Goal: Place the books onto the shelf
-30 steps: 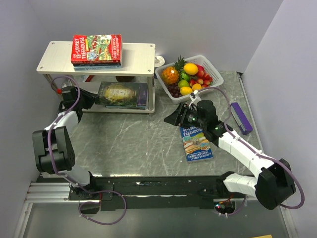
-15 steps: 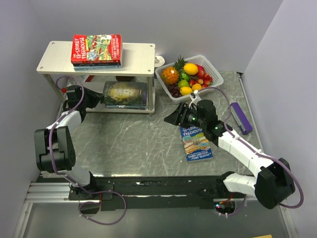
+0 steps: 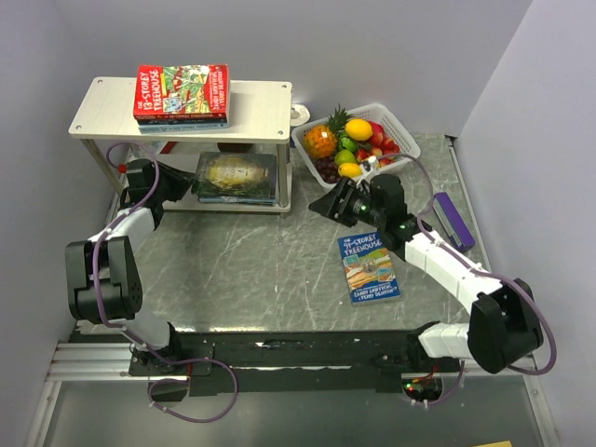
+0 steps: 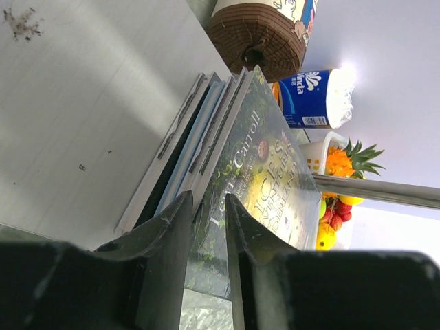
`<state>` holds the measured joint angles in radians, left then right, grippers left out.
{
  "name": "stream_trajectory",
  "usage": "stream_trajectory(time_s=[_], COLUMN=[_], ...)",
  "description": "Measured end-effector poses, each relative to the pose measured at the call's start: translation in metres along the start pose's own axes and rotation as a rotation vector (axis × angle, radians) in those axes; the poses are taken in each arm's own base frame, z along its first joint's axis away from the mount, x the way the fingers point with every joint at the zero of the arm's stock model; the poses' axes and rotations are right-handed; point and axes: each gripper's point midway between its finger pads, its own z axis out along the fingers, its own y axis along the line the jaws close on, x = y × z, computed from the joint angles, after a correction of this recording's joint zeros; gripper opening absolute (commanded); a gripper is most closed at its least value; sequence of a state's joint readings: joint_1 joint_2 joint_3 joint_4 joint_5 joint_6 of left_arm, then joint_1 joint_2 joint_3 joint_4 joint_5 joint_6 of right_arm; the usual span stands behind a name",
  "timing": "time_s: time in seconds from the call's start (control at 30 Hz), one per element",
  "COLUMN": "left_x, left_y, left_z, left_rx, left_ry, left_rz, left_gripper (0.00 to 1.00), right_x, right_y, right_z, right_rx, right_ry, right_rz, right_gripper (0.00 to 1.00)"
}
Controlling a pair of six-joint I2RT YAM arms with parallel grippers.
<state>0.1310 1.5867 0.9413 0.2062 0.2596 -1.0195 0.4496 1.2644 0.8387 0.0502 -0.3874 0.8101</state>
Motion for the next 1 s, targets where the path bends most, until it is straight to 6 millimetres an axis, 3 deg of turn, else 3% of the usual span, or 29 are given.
stream_trajectory(time_s=[0.2,0.4,0.57,0.73,1.0], left_x=[0.001,0.002,0.006,0.014,0.020], left_y=[-0.001,-0.006,-0.010,-0.018,-0.018], left_z=[0.000,0.000,0.000,0.000,0.002], left_rx=[0.004,0.026,0.039,0.064,0.065], left_ry=[0.005,0.010,0.026,0.043,0.061], left_rz=[-0.001,-0.011,-0.009,0.002,0.005], left_gripper=[0.31,0.30,0.29,0.29,0.30], right_x=[-0.046,-0.077,-0.084,-0.086,-0.078], right_y=[-0.008,-0.020,-0.013,-0.005,-0.012], right_z=[0.020,0.068,0.091,0.098,0.105], right_rx=[-0.036,-0.093,-0.149,-0.195,-0.194], right_ry=[-0.092,-0.052,0.012,0.046,0.087], right_rz=[0.119,0.254,0.288,0.298,0.318], right_gripper=[0.41,0.31,0.32,0.34,0.37])
